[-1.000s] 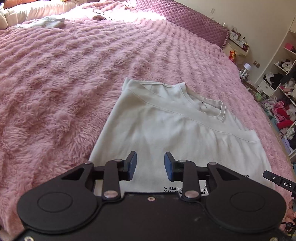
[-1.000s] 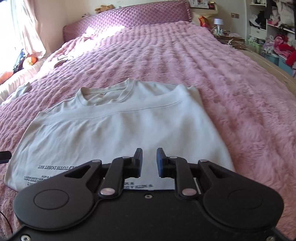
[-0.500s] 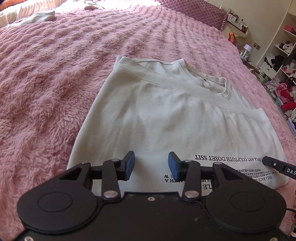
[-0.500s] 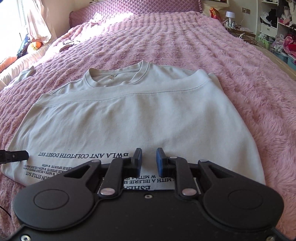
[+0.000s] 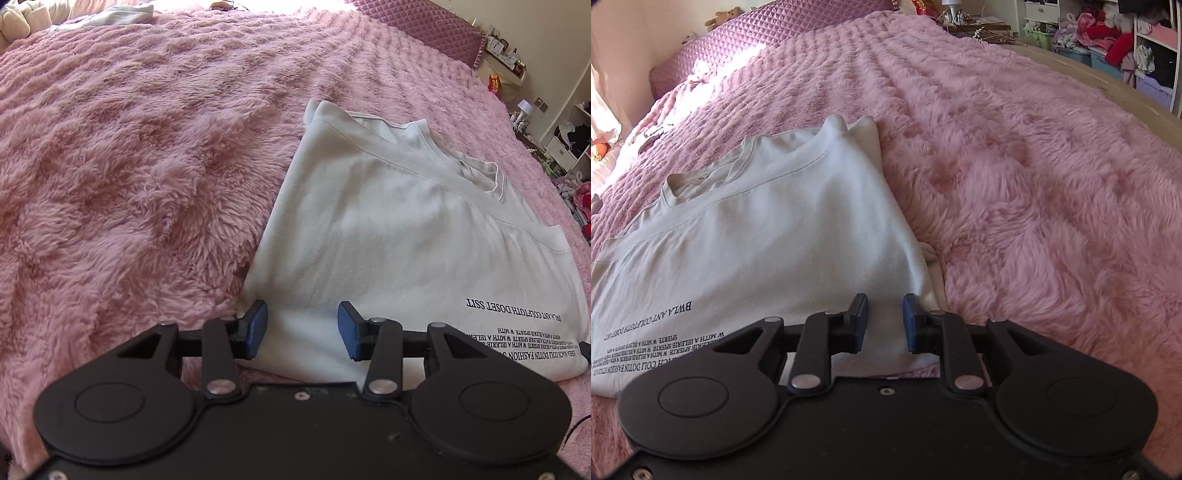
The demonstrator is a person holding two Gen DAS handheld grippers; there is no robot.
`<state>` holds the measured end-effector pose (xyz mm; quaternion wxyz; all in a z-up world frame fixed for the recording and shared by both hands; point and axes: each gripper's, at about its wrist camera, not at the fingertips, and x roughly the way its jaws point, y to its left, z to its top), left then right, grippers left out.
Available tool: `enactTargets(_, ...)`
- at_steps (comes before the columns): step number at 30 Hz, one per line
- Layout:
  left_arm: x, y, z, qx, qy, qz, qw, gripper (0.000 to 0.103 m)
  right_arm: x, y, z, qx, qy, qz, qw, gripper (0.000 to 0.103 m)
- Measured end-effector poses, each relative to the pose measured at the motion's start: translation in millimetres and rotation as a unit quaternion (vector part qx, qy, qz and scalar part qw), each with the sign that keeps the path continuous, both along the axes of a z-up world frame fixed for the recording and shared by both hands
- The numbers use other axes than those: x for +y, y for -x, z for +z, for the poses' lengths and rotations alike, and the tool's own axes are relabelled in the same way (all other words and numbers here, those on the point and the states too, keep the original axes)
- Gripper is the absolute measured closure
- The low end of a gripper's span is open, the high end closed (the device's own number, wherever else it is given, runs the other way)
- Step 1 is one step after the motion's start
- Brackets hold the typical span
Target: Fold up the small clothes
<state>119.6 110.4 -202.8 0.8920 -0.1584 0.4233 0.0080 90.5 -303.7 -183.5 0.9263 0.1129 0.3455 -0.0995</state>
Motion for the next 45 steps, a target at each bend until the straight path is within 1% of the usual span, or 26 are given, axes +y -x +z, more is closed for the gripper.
enactTargets(1,-1.3,-0.6,1.2,0.002,-0.002,0.001,1.0,0.059,7.0,-0.7,3.2,0.003,0.02,0.001,1.0,0.087)
enactTargets(3,-1.8,0.2,8.7,0.002,0.002,0.005,1.0,0.059,21.6,-0.2,12.9,0.007,0.045,0.001,0.999,0.08)
enactTargets(4,-1.2,2.2,13.7,0.001,0.007,0.007,0.9999,0.059,31.8,1.9,20.3,0.0,0.048,0.009,0.999,0.078)
enactTargets(6,0.0,10.7,25.3,-0.004,0.024,0.009,0.9997,0.058,54.8,9.6,37.5,-0.035,0.023,0.054,0.998,0.078)
enactTargets(8,1.2,21.3,35.2,-0.007,0.038,0.006,0.9992,0.056,81.9,12.7,46.5,-0.05,0.014,0.087,0.995,0.078)
enactTargets(9,2.4,27.9,39.1,-0.01,0.047,0.009,0.9988,0.056,99.6,12.4,48.2,-0.049,0.019,0.103,0.993,0.078)
enactTargets(11,6.3,41.2,43.1,-0.011,0.072,0.019,0.9972,0.054,128.3,10.9,44.9,-0.045,0.037,0.123,0.991,0.078)
enactTargets(14,12.2,58.8,41.5,-0.004,0.113,0.038,0.9929,0.054,160.2,4.7,30.2,-0.027,0.052,0.153,0.987,0.078)
enactTargets(17,13.4,70.0,34.6,0.005,0.122,0.052,0.9912,0.054,179.9,-0.5,14.5,-0.009,0.079,0.153,0.985,0.078)
enactTargets(20,13.8,73.3,25.0,0.019,0.131,0.06,0.9895,0.054,186.1,-5.2,0.3,0.018,0.096,0.15,0.984,0.078)
enactTargets(23,12.4,72.6,17.5,0.025,0.138,0.065,0.988,0.054,189.2,0.8,-6.8,0.023,0.11,0.154,0.982,0.078)
enactTargets(26,12.8,68.6,15.2,0.019,0.15,0.074,0.9856,0.054,191.0,10.3,-12.7,0.021,0.119,0.155,0.981,0.078)
enactTargets(28,15.9,65.8,13.8,0.009,0.171,0.089,0.9812,0.054,192.6,12.4,-15.9,0.021,0.128,0.159,0.979,0.078)
enactTargets(30,18.9,61.6,9.8,0.002,0.201,0.102,0.9743,0.054,193.7,14.0,-15.6,0.017,0.133,0.161,0.978,0.078)
enactTargets(32,20.7,59.6,4.3,0.004,0.218,0.12,0.9686,0.054,190.5,13.6,-12.1,0.014,0.12,0.157,0.98,0.076)
enactTargets(33,21.1,59.0,1.3,0.005,0.222,0.13,0.9664,0.054,187.3,14.8,-9.6,0.009,0.104,0.155,0.982,0.074)
enactTargets(35,23.1,58.8,-6.8,0.002,0.234,0.154,0.96,0.054,182.4,14.6,-8.0,0.004,0.077,0.156,0.985,0.06)
enactTargets(37,26.0,59.4,-14.5,-0.009,0.251,0.176,0.9517,0.054,182.1,14.4,-9.9,0.005,0.076,0.157,0.985,0.06)
enactTargets(39,26.8,58.4,-19.9,-0.034,0.246,0.188,0.9501,0.053,183.7,14.6,-11.7,0.004,0.08,0.158,0.984,0.06)
enactTargets(40,27.2,57.5,-22.6,-0.04,0.249,0.194,0.948,0.053,184.4,14.5,-12.2,0.004,0.081,0.158,0.984,0.06)
enactTargets(43,29.2,53.4,-29.0,-0.056,0.269,0.213,0.9375,0.054,184.6,14.0,-12.3,0.005,0.081,0.159,0.984,0.06)
enactTargets(45,29.5,49.9,-29.8,-0.066,0.279,0.22,0.9322,0.054,183.1,13.7,-12.0,0.005,0.077,0.159,0.984,0.06)
